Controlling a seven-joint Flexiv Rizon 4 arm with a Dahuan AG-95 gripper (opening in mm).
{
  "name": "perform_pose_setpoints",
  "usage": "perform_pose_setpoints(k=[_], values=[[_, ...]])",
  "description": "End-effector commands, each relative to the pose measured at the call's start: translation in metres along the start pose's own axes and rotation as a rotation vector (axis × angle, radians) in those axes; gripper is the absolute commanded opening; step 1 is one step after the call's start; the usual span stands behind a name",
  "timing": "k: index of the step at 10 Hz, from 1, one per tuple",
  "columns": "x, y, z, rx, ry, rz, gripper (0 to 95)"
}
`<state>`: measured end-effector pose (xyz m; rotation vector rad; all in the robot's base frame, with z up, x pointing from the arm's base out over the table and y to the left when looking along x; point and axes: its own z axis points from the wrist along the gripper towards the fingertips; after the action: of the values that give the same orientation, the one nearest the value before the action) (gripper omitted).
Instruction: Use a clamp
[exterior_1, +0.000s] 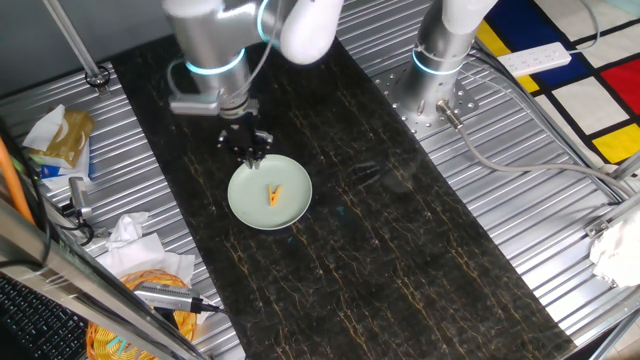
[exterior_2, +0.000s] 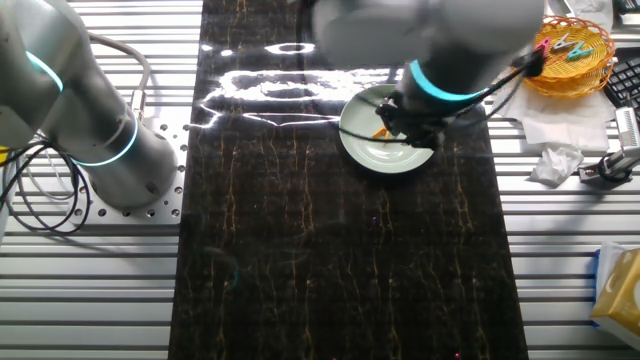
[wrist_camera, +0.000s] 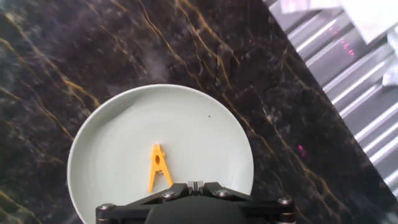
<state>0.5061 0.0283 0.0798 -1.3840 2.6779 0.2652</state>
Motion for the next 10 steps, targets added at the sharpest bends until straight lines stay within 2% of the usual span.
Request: perform_pose_setpoints(k=[1,10], values=[[0.0050,0.0000,0.0080,0.049,-0.099,0.013,19.0],[0.0050,0.0000,0.0080,0.049,-0.099,0.013,19.0]])
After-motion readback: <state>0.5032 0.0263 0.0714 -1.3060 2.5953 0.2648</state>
